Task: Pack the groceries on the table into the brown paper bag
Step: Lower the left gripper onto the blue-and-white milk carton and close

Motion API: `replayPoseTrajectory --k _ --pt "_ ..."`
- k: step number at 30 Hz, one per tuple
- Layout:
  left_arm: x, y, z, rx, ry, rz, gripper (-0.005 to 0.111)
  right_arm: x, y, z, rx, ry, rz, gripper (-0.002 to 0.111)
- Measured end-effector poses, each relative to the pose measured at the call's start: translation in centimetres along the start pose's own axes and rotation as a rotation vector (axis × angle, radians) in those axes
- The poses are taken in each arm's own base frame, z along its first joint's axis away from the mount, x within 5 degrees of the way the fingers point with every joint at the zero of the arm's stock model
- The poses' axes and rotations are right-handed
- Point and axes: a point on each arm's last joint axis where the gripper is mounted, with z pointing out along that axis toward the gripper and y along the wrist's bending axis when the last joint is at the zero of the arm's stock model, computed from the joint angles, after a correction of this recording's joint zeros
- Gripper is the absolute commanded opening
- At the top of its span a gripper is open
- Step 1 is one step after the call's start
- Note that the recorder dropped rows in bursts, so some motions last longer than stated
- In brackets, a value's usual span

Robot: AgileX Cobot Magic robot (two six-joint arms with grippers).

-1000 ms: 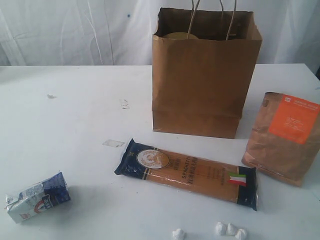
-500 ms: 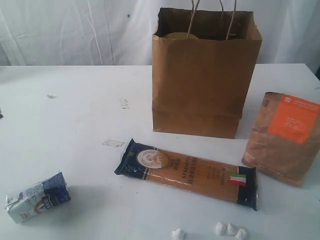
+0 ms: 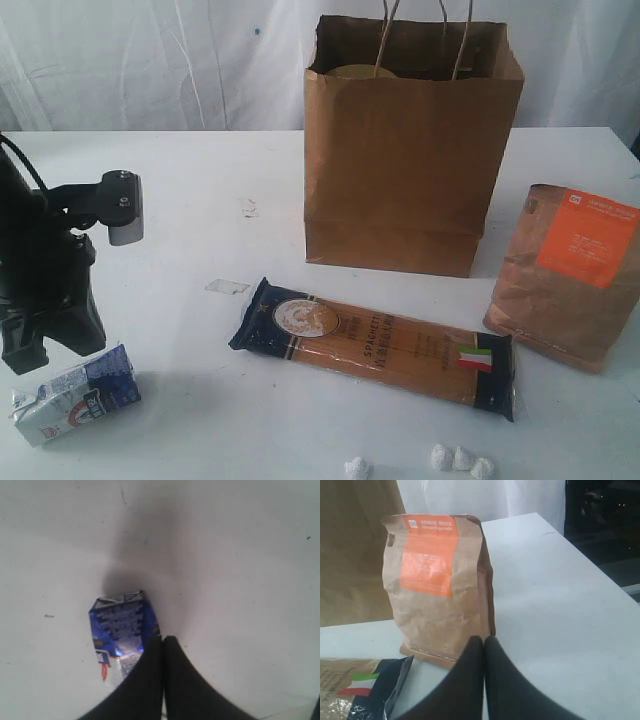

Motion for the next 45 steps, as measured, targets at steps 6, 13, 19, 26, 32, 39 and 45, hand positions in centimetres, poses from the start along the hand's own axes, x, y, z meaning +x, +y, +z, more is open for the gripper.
replayPoseTrajectory --k 6,13,19,26,32,39,45 --pt "0.7 0.7 0.1 -0.065 0.085 0.033 0.034 0.0 0.0 0.0 0.000 0.000 0.000 0.000" --pt "0.8 0.9 0.1 -0.078 0.091 0.022 0.106 0.0 0.0 0.0 0.000 0.000 0.000 0.000" --pt "0.2 1.1 0.4 -0.075 0.039 -0.011 0.105 0.0 0.0 0.0 0.000 0.000 0.000 0.000" --pt "1.4 0.8 3.8 -0.064 0.034 -0.007 0.105 0.0 0.0 0.0 0.000 0.000 0.000 0.000" --pt "3.1 0.4 6.5 -0.137 0.051 0.027 0.105 0.0 0.0 0.0 0.000 0.000 0.000 0.000" --pt "3.9 0.3 7.7 -0.210 0.046 0.061 0.105 0.0 0.0 0.0 0.000 0.000 0.000 0.000" --pt "3.8 0.6 7.6 -0.241 0.033 0.058 0.104 0.0 0.0 0.0 0.000 0.000 0.000 0.000"
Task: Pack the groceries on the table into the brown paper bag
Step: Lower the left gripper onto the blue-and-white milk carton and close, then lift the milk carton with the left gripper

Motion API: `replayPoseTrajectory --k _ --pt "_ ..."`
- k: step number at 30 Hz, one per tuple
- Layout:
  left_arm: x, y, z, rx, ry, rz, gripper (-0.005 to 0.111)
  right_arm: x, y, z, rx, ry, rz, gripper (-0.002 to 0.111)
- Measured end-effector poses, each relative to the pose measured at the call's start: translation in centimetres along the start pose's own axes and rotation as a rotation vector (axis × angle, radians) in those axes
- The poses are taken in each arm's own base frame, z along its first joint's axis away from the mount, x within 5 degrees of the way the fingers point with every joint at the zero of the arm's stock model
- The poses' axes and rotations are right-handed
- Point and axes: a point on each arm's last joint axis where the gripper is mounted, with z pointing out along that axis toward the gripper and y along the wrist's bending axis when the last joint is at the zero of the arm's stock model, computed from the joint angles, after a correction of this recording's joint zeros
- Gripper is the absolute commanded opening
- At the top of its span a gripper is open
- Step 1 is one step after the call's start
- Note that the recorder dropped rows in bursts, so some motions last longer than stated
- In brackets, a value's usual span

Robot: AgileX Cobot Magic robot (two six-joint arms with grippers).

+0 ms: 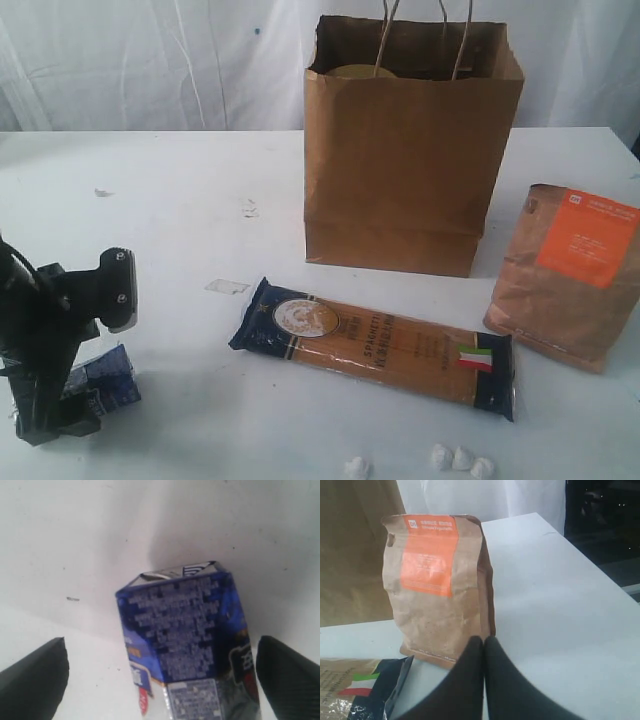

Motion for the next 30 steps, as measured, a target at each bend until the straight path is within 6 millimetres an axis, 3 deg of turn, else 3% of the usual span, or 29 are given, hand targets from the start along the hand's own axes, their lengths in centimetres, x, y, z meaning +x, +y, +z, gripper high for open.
replayPoseTrajectory --k 4,11,19,25,30 --pt "0.0 0.0 0.0 0.002 0.001 -0.001 0.092 0.0 0.0 0.0 0.000 0.000 0.000 0.000" --pt "0.1 -0.2 0.0 0.026 0.013 -0.003 0.048 0.0 0.0 0.0 0.000 0.000 0.000 0.000" --pt "0.1 -0.2 0.0 0.027 0.014 -0.005 0.019 0.0 0.0 0.0 0.000 0.000 0.000 0.000" --pt "0.1 -0.3 -0.2 0.020 0.009 -0.004 0.007 0.0 0.0 0.0 0.000 0.000 0.000 0.000" --pt "-0.1 -0.3 -2.2 -0.042 -0.033 0.003 0.006 0.0 0.0 0.0 0.000 0.000 0.000 0.000"
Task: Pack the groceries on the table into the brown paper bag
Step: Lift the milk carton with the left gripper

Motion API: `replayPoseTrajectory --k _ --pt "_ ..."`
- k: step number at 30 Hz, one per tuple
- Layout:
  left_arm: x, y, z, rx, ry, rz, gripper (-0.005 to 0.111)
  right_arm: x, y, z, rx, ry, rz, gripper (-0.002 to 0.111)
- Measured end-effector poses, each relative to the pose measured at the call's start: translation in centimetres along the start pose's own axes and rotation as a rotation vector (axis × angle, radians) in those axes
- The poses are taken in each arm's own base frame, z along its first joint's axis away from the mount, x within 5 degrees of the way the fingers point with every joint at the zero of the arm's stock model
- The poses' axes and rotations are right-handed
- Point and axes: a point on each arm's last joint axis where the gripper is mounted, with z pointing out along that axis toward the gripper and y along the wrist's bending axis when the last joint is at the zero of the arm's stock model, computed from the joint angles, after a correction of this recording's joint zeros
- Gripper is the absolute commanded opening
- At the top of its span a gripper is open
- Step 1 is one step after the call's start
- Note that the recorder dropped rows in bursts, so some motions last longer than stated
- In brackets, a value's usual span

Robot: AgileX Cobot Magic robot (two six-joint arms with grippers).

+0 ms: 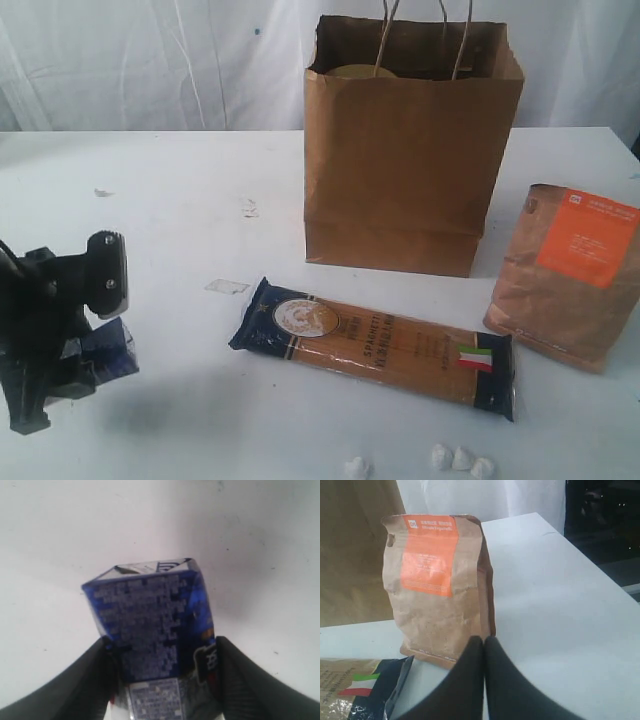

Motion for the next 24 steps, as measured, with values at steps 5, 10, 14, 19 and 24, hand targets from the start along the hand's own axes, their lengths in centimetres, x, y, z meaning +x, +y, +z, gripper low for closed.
replayPoseTrajectory --k 5,10,14,19,24 --pt "-0.9 0.7 -4.1 -0.127 -0.083 0.019 0.006 0.0 0.0 0.0 0.000 0.000 0.000 0.000" --pt "-1.8 1.2 -9.0 -0.282 -0.188 0.033 0.006 0.0 0.0 0.0 0.000 0.000 0.000 0.000" --pt "-2.7 1.5 -14.1 -0.447 -0.318 0.030 0.006 0.0 0.0 0.0 0.000 0.000 0.000 0.000" --pt "-4.2 1.9 -20.8 -0.673 -0.640 -0.096 0.006 0.0 0.0 0.0 0.000 0.000 0.000 0.000" --pt "-5.1 2.5 -26.0 -0.768 -0.998 -0.352 0.006 0.0 0.0 0.0 0.000 0.000 0.000 0.000"
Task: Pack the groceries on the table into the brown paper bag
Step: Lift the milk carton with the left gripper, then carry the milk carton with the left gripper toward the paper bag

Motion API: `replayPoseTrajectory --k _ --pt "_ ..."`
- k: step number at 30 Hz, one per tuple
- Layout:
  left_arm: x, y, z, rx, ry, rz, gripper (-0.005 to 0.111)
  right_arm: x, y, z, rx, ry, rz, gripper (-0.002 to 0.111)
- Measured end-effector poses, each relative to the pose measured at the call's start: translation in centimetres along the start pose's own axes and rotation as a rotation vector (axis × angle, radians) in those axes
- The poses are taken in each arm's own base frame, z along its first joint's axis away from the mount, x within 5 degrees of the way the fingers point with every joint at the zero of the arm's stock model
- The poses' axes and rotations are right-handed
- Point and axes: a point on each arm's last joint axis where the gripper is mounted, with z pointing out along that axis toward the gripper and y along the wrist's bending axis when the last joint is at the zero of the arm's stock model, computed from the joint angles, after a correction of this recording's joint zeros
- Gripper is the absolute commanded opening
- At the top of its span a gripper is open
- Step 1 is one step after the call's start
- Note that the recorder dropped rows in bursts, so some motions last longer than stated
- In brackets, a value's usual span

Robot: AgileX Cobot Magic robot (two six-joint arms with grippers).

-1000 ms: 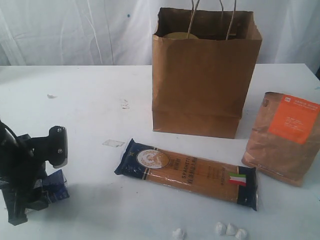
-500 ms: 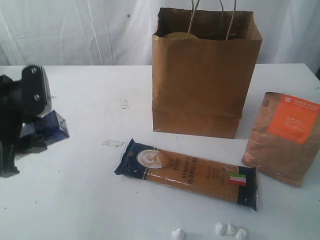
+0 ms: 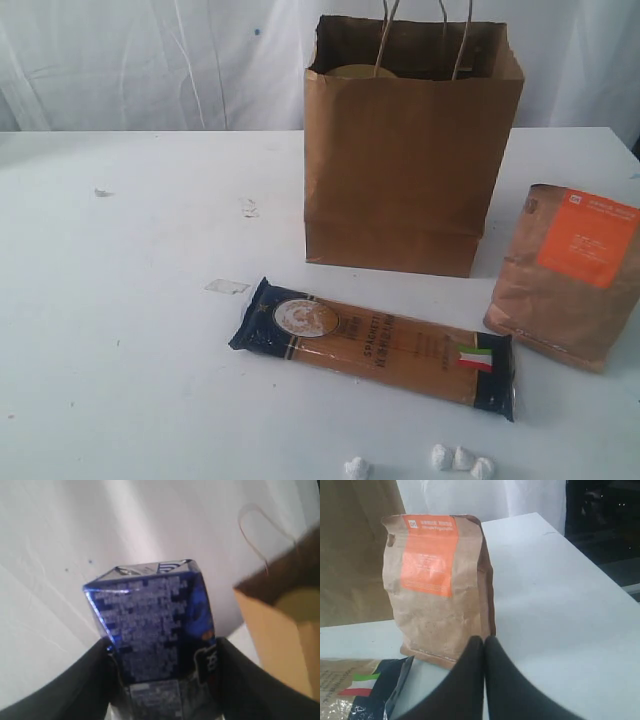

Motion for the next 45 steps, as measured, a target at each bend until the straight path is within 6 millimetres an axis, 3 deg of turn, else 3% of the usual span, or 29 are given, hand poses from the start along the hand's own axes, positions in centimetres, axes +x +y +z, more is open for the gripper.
replayPoseTrajectory --k 1,3,6,10,11,13,16,22,27,31,36,40,43,45 --pt "-1.1 0.4 0.0 -0.010 -0.057 -0.162 0.006 0.0 0.0 0.0 0.000 0.000 0.000 0.000" --pt "-2.1 0.5 1.0 0.033 -0.084 -0.325 0.006 0.0 0.0 0.0 0.000 0.000 0.000 0.000" --pt "-2.8 0.5 3.6 0.124 -0.076 -0.420 0.006 0.0 0.0 0.0 0.000 0.000 0.000 0.000" --pt "-3.8 0.5 9.9 0.297 -0.118 -0.723 0.006 0.0 0.0 0.0 0.000 0.000 0.000 0.000" --pt "-3.9 0.2 11.1 0.351 -0.131 -0.730 0.003 0.0 0.0 0.0 0.000 0.000 0.000 0.000" --pt "-4.2 -0.9 13.6 0.481 -0.181 -0.658 0.000 0.0 0.0 0.0 0.000 0.000 0.000 0.000" --pt "-4.7 -4.2 16.6 0.544 -0.268 -0.492 0.000 0.0 0.0 0.0 0.000 0.000 0.000 0.000" --pt "-6.4 -10.3 18.5 0.507 -0.347 -0.200 0.000 0.0 0.0 0.0 0.000 0.000 0.000 0.000" --pt "-5.3 -14.8 21.3 0.468 -0.335 -0.005 0.000 0.0 0.0 0.0 0.000 0.000 0.000 0.000" --pt "-4.0 -15.7 23.3 0.447 -0.299 -0.004 0.000 0.0 0.0 0.0 0.000 0.000 0.000 0.000" --pt "-3.9 -15.8 24.5 0.412 -0.294 -0.005 0.000 0.0 0.0 0.0 0.000 0.000 0.000 0.000" --pt "-5.0 -15.8 24.6 0.418 -0.342 -0.005 0.000 0.0 0.0 0.0 0.000 0.000 0.000 0.000" --pt "-6.6 -17.0 23.8 0.441 -0.393 0.037 0.000 0.0 0.0 0.0 0.000 0.000 0.000 0.000" --pt "-6.4 -18.0 23.9 0.453 -0.390 0.098 0.000 0.0 0.0 0.0 0.000 0.000 0.000 0.000"
